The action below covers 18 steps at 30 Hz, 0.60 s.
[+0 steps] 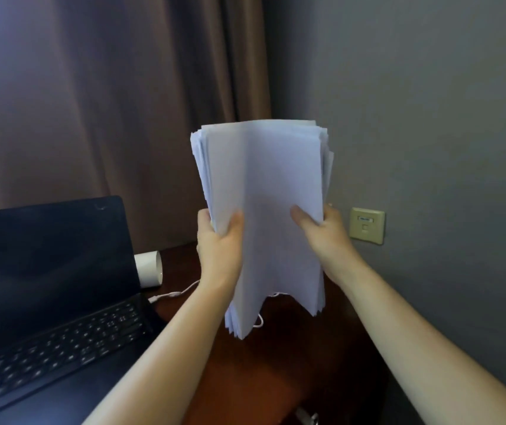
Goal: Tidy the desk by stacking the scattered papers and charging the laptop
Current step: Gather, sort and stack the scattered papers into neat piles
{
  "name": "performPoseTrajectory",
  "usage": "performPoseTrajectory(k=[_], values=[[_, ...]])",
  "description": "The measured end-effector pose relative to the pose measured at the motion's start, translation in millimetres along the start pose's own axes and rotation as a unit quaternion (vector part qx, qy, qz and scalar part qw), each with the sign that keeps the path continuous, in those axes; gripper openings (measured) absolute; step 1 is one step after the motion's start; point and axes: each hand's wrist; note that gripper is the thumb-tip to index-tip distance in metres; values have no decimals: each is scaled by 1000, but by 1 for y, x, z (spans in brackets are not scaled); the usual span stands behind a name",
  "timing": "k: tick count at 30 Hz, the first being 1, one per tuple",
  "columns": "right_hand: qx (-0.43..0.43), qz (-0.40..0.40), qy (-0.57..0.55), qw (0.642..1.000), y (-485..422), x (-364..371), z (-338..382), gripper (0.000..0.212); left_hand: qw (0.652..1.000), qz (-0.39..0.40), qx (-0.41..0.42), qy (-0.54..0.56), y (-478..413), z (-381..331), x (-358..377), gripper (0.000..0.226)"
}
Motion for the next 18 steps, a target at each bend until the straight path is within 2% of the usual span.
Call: performPoseTrajectory(k=[3,6,8,9,11,15,18], values=[[25,57,-24,998,8,2,7,29,1000,18,-3,15,2,-3,-5,29],[76,63,-33,995,28,-20,-11,45,998,55,-39,-19,10,31,-20,45],[98,64,-34,993,38,-35,-23,53,995,74,-67,-13,13,50,-31,47],[104,59,-35,992,40,-39,-26,52,994,77,-76,-8,14,57,-34,49],[100,35,-35,994,40,-38,-30,35,994,70,-84,6,15,61,-34,55],[28,-16,3,999,33,-10,-32,15,998,43,-49,-17,17,42,-12,31],[-19,-38,-9,999,29,-3,-27,14,999,-1,-44,-22,14,33,-10,30]])
Point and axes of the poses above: each hand's wrist, its own y-axis away from the middle knuckle, its own x-axis out of the palm, z = x × y, and after that the axes turned 14 degrees about -y, right-handed
